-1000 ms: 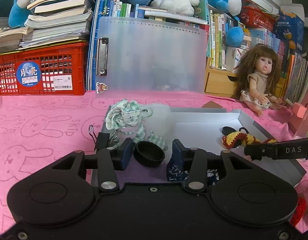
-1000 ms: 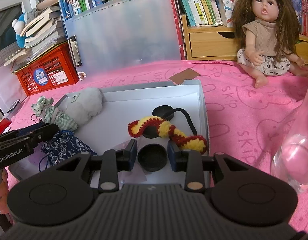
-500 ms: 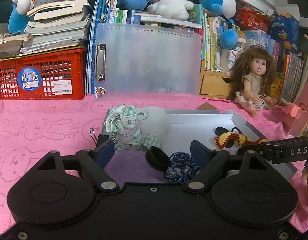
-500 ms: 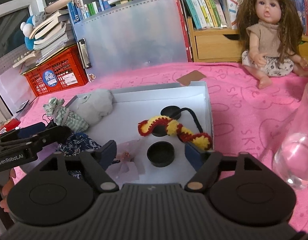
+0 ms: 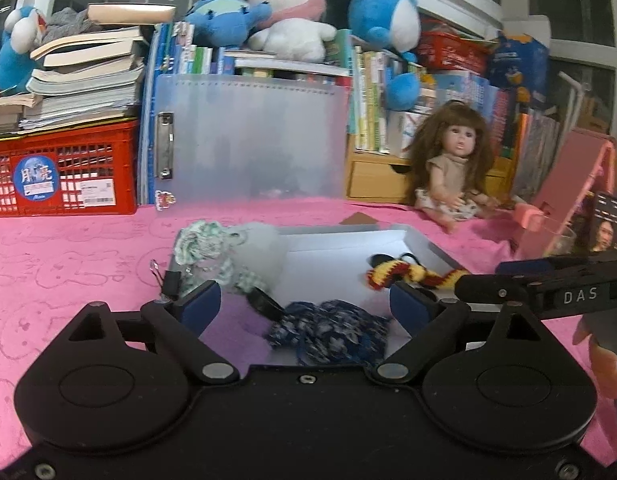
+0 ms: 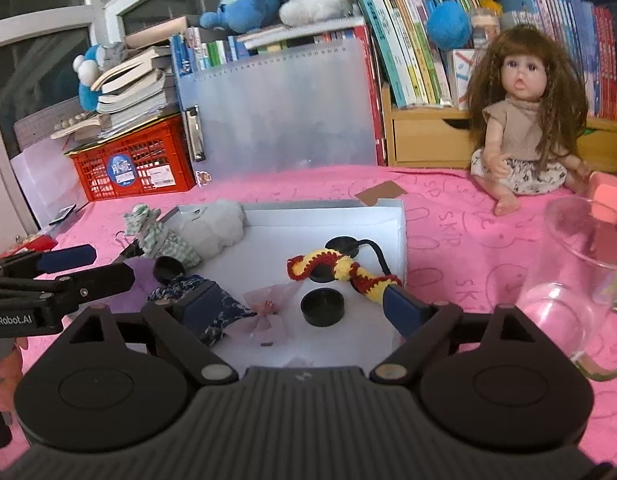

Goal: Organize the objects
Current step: 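Open the right gripper to drop the black lid into the tray, then grasp the red knitted hat with the left while the right grasps the brown cardboard square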

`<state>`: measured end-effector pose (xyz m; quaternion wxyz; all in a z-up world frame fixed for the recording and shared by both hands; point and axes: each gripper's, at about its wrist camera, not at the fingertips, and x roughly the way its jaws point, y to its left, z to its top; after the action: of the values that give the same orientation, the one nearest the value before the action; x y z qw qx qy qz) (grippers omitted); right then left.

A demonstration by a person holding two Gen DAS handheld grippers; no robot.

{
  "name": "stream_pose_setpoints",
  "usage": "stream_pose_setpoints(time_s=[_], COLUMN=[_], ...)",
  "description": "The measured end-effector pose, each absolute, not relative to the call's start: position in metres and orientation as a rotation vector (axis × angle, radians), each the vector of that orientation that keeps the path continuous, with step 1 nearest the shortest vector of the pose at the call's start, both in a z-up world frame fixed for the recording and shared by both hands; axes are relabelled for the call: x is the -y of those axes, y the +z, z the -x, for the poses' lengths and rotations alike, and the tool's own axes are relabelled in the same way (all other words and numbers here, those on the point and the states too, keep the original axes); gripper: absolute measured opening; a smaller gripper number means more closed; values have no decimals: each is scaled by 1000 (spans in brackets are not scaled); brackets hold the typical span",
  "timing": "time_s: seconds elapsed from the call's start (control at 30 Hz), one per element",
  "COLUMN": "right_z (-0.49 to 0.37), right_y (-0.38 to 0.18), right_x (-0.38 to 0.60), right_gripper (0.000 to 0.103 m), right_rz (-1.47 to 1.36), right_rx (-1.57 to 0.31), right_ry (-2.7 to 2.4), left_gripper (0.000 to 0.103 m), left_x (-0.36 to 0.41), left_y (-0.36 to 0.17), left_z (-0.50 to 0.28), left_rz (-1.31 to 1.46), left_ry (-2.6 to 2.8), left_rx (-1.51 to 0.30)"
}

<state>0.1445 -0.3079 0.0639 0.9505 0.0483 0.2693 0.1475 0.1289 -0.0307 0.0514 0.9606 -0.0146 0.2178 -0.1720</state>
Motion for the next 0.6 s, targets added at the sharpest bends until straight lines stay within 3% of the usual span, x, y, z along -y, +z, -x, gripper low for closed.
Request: stream_pose_setpoints(time_s=[0.33,0.6], right_z=[-96,-66], right_y=[65,56], right_x=[305,311], right_gripper=[102,103], right_rz=[20,83], right_rx=[-451,-436], right_ry=[300,282], left_gripper=[92,92], left_x=[47,63], left_y=[46,38], left_z=[-94,-78], left_rz=[-10,-23], left_ry=[-451,-511], left_rx=[-450,-470])
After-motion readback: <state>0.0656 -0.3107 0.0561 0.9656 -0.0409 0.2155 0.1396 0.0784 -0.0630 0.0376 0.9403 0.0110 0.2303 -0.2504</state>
